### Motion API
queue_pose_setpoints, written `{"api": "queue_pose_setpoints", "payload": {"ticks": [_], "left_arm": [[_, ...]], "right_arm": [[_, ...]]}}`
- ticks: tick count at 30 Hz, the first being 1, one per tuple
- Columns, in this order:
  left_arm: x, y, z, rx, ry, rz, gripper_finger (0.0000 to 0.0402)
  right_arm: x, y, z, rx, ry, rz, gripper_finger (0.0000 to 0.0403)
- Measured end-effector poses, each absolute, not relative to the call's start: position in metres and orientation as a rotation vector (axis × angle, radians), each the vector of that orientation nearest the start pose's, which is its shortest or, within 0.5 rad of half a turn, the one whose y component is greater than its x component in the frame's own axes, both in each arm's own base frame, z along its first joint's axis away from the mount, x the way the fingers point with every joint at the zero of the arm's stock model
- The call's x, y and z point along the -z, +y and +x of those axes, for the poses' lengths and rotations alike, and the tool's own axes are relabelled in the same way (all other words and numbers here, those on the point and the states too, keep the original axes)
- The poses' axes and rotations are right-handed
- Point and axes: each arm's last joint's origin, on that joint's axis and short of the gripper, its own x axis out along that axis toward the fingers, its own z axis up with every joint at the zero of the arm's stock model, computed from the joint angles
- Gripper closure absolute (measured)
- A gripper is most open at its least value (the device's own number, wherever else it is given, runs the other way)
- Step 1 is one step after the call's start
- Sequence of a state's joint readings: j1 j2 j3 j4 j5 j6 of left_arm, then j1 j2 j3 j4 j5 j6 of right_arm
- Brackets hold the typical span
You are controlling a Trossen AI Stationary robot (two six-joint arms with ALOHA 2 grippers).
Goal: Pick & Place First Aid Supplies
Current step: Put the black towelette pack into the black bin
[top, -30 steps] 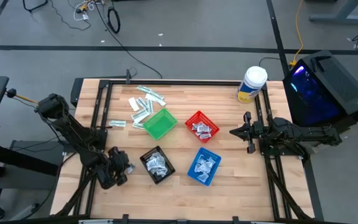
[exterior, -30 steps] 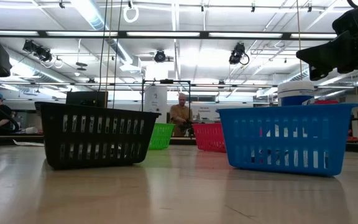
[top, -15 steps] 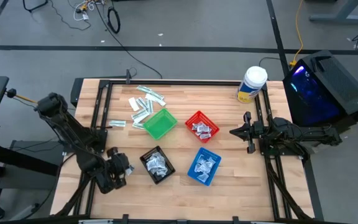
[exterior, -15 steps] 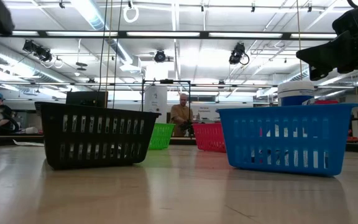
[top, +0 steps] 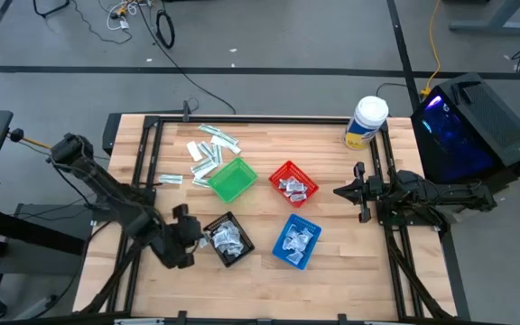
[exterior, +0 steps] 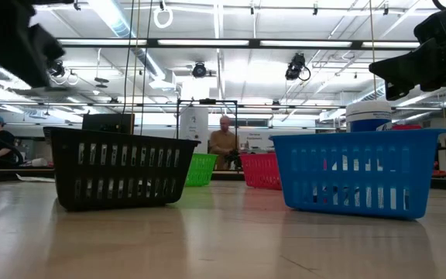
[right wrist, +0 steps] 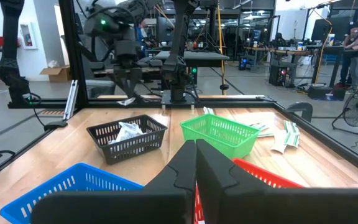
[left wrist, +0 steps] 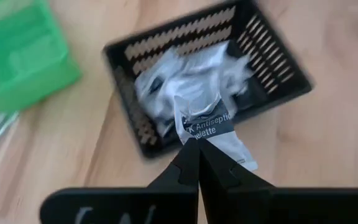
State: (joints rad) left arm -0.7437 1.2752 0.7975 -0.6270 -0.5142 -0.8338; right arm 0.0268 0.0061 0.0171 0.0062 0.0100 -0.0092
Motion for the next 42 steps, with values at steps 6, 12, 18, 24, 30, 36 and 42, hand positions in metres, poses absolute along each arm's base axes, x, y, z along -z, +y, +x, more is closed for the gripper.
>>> {"api": "queue_pose_setpoints", "payload": {"ticks": [6,12,18,24,30,36,42], "left_arm": [[-0.221,-0.137,0.202,-0.038,0.825,-0.076,0.0398],[-0.226,-0.127,0.219,0.1,0.792,-0.036,0.0399],[-0.231,-0.12,0.23,0.229,0.745,-0.014,0.0396],[-0.234,-0.116,0.236,0.311,0.7,0.077,0.0394],[-0.225,-0.118,0.243,0.333,0.717,0.082,0.0394],[-0.223,-0.12,0.245,0.349,0.72,0.095,0.0383],[-0.222,-0.12,0.244,0.36,0.723,0.091,0.0327]], "right_arm": [[-0.169,0.002,0.097,-0.017,-0.017,-0.009,0.039],[-0.17,0.002,0.097,-0.017,-0.018,-0.009,0.039],[-0.17,0.002,0.097,-0.017,-0.018,-0.009,0.039],[-0.169,0.002,0.097,-0.017,-0.017,-0.009,0.039],[-0.169,0.002,0.097,-0.017,-0.017,-0.009,0.039],[-0.17,0.002,0.097,-0.017,-0.017,-0.009,0.039],[-0.17,0.002,0.097,-0.017,-0.018,-0.009,0.039]]}}
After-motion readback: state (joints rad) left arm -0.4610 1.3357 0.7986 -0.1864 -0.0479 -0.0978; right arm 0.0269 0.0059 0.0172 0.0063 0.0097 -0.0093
